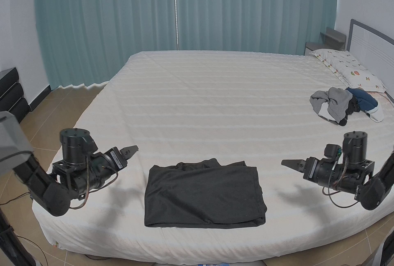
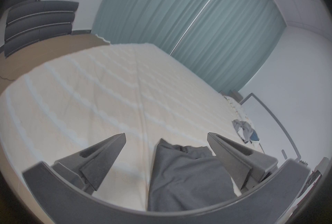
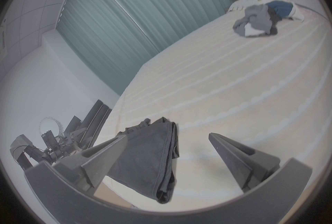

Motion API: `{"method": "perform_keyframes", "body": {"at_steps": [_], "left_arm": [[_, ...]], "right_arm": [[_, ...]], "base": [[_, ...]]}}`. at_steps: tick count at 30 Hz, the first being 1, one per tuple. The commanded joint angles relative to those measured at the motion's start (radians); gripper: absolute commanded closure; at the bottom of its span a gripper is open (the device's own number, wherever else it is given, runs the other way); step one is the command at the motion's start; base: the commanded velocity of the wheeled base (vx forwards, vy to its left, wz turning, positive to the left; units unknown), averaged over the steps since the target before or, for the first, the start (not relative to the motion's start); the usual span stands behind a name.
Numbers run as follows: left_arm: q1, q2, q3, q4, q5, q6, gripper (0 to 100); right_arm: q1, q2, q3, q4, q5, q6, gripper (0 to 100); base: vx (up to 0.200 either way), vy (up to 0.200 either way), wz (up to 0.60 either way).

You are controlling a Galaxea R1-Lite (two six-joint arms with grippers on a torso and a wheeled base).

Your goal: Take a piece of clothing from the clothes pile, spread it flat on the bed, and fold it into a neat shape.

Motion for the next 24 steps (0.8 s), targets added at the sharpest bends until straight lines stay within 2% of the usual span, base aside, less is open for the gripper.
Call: {"method": "perform_keyframes", "body": {"at_steps": [1,5,7,8,9,11,12,14,17,20,24], "left_arm": [[0.054,-0.537,0.124,0.114,0.06,0.115,0],[0.054,-0.77,0.137,0.278,0.107,0.167,0],[0.054,-0.824,0.134,0.324,0.12,0.184,0],[0.05,-0.959,0.124,0.427,0.135,0.225,0],[0.048,-1.025,0.117,0.473,0.136,0.253,0],[0.047,-1.123,0.108,0.558,0.14,0.31,0],[0.047,-1.123,0.108,0.558,0.14,0.31,0],[0.057,-1.266,0.104,0.699,0.167,0.39,0],[0.057,-1.351,0.104,0.771,0.196,0.41,0],[0.057,-1.46,0.104,0.866,0.268,0.433,0],[0.062,-1.572,0.107,0.95,0.278,0.475,0]], "right_arm": [[-0.12,-0.646,0.026,0.421,-0.024,-0.114,0],[-0.138,-0.894,-0.008,0.617,-0.021,-0.163,0],[-0.143,-0.942,-0.012,0.656,-0.021,-0.179,0],[-0.151,-1.042,-0.008,0.739,-0.021,-0.223,0],[-0.148,-1.088,-0.002,0.775,-0.019,-0.254,0],[-0.142,-1.154,0.011,0.841,-0.019,-0.309,0],[-0.142,-1.154,0.011,0.841,-0.019,-0.309,0],[-0.123,-1.256,0.021,0.923,-0.017,-0.386,0],[-0.099,-1.316,0.021,0.96,-0.017,-0.398,0],[-0.092,-1.416,0.02,1.049,-0.019,-0.41,0],[-0.089,-1.548,0.015,1.17,-0.019,-0.444,0]], "base": [[0.0,0.0,0.0],[0.0,0.0,0.0],[0.0,0.0,0.0],[0.0,0.0,0.0],[0.0,0.0,0.0],[0.0,0.0,0.0],[0.0,0.0,0.0],[0.0,0.0,0.0],[0.0,0.0,0.0],[0.0,0.0,0.0],[0.0,0.0,0.0]]}}
